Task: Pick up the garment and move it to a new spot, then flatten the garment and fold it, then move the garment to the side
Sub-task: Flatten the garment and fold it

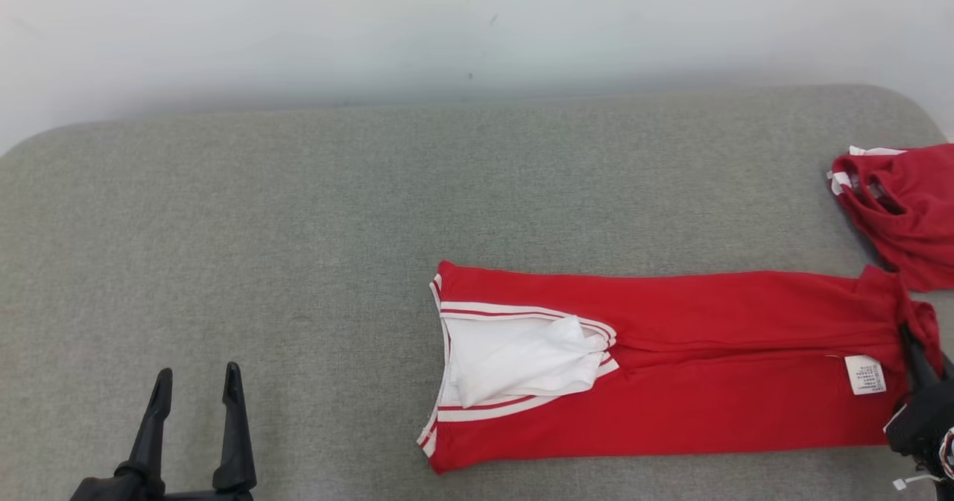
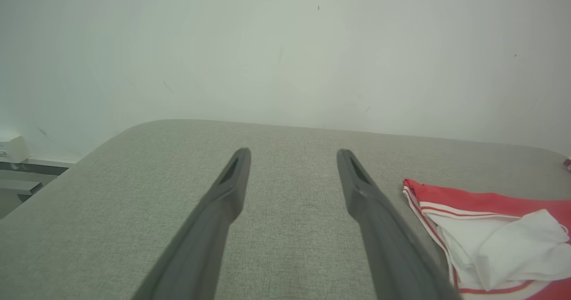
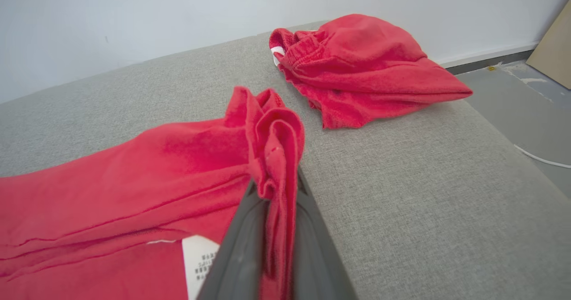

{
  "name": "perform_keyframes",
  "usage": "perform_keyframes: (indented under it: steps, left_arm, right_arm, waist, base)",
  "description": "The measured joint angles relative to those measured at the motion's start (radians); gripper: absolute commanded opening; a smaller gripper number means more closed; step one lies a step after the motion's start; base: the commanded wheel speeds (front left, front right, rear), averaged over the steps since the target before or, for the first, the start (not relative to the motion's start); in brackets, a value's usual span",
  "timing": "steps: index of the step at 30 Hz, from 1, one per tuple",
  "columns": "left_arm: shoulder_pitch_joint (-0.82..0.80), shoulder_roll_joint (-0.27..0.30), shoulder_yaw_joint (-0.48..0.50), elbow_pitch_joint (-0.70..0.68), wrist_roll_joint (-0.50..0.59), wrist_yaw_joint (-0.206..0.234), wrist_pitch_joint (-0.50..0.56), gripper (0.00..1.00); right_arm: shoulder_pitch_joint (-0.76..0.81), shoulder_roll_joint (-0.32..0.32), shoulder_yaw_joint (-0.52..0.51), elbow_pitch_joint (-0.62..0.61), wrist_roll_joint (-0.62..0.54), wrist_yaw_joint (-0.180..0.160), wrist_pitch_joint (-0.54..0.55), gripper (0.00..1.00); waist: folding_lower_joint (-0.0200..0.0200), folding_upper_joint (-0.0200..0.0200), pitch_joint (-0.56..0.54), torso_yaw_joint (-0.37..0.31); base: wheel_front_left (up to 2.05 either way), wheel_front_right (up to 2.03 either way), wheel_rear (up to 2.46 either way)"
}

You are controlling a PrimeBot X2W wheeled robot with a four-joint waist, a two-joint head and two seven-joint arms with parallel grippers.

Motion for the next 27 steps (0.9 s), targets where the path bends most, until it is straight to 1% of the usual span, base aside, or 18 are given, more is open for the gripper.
perform_keyframes:
  steps: [4, 10, 14, 18, 21, 27]
  left_arm:
    - [0.007, -0.001, 0.002, -0.006, -0.009, 0.011, 0.000, 1.00]
    - [0.028, 0.000, 0.003, -0.007, -0.018, 0.021, 0.000, 1.00]
    - [0.033, -0.001, 0.001, -0.011, -0.022, 0.028, 0.000, 1.00]
    - [0.035, -0.001, -0.008, -0.012, -0.025, 0.030, 0.000, 1.00]
    - [0.035, -0.001, -0.015, -0.011, -0.025, 0.030, 0.000, 1.00]
    - [0.028, -0.001, -0.028, -0.004, -0.028, 0.032, 0.000, 1.00]
  right_arm:
    - [0.003, -0.005, 0.025, -0.048, 0.001, 0.000, -0.002, 0.00]
    - [0.002, 0.069, 0.088, -0.167, -0.012, 0.000, 0.005, 0.00]
    - [-0.001, 0.137, 0.139, -0.258, -0.025, 0.000, 0.024, 0.00]
    - [-0.017, 0.207, 0.173, -0.314, -0.035, 0.000, 0.045, 0.00]
    - [-0.027, 0.265, 0.189, -0.330, -0.047, 0.000, 0.054, 0.00]
    - [-0.061, 0.379, 0.218, -0.320, -0.065, 0.000, 0.064, 0.00]
  waist:
    - [0.0001, 0.0001, -0.006, -0.015]
    - [0.0001, 0.0000, -0.024, -0.038]
    - [0.0001, 0.0000, -0.035, -0.046]
    - [0.0001, 0.0000, -0.037, -0.041]
    - [0.0001, 0.0000, -0.033, -0.031]
    - [0.0001, 0.0000, -0.022, 0.001]
  base:
    - [0.00, 0.00, 0.00]
    - [0.00, 0.00, 0.00]
    - [0.00, 0.00, 0.00]
    - [0.00, 0.00, 0.00]
    - [0.00, 0.00, 0.00]
    - [0.00, 0.00, 0.00]
